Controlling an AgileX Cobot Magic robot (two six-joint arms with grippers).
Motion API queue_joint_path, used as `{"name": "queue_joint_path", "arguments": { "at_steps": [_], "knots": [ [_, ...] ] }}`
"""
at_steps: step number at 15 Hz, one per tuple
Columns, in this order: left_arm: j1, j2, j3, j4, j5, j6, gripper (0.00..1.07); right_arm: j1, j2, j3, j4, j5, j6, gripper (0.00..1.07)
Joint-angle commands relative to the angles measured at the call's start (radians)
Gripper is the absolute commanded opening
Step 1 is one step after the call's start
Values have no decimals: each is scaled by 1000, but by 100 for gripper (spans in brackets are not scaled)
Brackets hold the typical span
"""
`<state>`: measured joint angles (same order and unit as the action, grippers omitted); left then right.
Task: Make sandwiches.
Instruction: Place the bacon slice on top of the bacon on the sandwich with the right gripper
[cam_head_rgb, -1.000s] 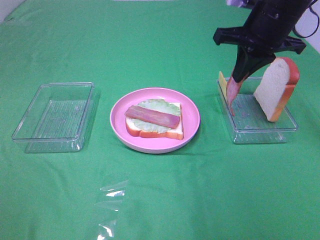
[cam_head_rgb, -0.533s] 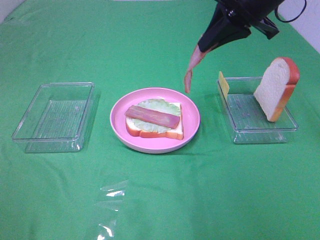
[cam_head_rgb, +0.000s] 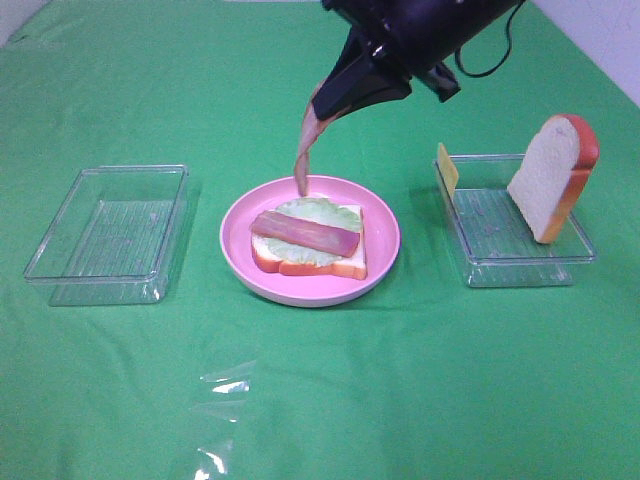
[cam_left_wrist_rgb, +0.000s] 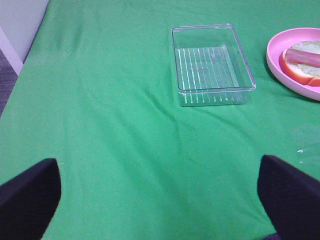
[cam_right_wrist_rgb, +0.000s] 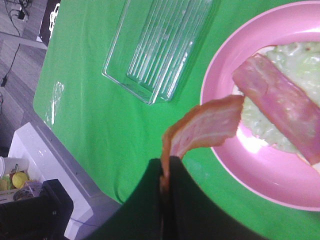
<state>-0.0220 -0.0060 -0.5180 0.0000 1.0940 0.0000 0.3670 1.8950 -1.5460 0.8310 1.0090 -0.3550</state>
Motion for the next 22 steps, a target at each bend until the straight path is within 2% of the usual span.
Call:
{"name": "queue_joint_path", "arguments": {
  "at_steps": [1,4,7,9,10,15,22],
  "knots": [
    [-4,-17,2,0,-17,-10,101,68,62,-20,25,-38,-43,0],
    [-4,-17,2,0,-17,-10,101,132,149,-72,26,-74,-66,0],
    [-4,-17,2,0,-17,-10,101,144,242,-145,3,-80,-65,0],
    [-4,-17,2,0,-17,-10,101,145,279,-175,-79,-81,-47,0],
    [-4,-17,2,0,-17,-10,101,145,288,-175,-199,-92,0,0],
    [-4,-17,2,0,-17,-10,101,144,288,-175,-476,-121,122,0],
    [-4,-17,2,0,-17,-10,101,144,288,-175,-594,-155,154,0]
  ]
}}
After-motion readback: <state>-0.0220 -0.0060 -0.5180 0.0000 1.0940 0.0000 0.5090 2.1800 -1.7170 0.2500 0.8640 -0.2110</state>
